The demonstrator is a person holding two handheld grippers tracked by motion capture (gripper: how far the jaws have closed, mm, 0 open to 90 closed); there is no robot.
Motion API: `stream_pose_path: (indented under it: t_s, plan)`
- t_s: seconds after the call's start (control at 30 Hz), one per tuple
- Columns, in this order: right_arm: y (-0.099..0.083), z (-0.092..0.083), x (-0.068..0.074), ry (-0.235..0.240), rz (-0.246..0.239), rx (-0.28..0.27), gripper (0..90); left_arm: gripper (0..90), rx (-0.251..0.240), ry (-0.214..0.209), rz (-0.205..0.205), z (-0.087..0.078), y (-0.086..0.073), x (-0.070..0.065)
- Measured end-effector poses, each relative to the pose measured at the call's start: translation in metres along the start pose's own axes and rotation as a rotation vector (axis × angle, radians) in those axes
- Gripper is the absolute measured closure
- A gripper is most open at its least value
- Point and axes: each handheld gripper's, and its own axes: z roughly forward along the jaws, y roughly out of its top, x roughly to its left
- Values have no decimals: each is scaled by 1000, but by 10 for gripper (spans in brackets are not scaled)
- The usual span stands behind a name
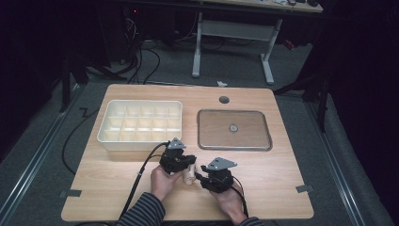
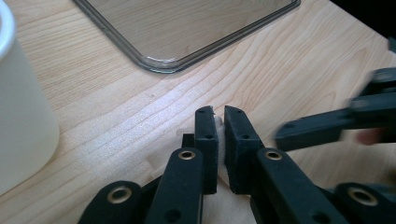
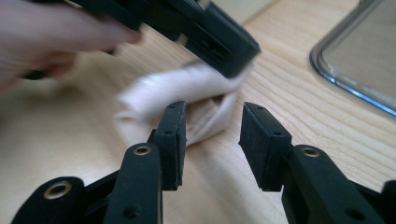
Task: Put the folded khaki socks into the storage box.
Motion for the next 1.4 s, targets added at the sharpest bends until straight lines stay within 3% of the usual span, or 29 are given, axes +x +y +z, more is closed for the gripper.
stream_pose_path:
  t_s: [0.07,0.13,0.27,0.37,0.5,0.6,0.87,0.93,1.0,1.07,1.17,1.23,1.33,1.4]
  plan:
    - [0,-4,2,7,-3,-10,609,847,5,5,7,1,-1,-1]
    - [3,-16,10,34,-39,-45,611,847,10,10,16,2,-1,-2]
    - [6,-18,19,58,-64,-42,611,847,9,12,14,3,-2,-2]
    - [7,-10,23,49,-82,-27,639,846,7,12,13,3,-3,-2]
    - [1,1,20,61,-79,-28,837,846,5,9,8,2,-4,-1]
    - [-4,4,23,40,-121,-3,857,846,7,9,13,2,-4,-1]
    - [-12,6,23,21,-157,28,869,847,4,6,8,5,-4,1]
    - [-14,7,24,22,-167,41,872,849,8,22,19,6,-5,-1]
    - [-15,9,22,28,-157,55,874,850,21,29,36,10,-6,0]
    - [-16,10,21,33,-154,55,874,849,21,14,27,12,-6,2]
    - [-17,11,19,36,-140,60,873,839,29,31,60,12,-5,-2]
    - [-17,11,19,37,-133,54,872,817,22,25,54,10,-5,-3]
    - [-17,11,17,39,-109,46,869,702,1,-1,31,5,-5,-3]
    - [-16,11,16,44,-88,35,869,656,-20,6,30,-3,-5,-5]
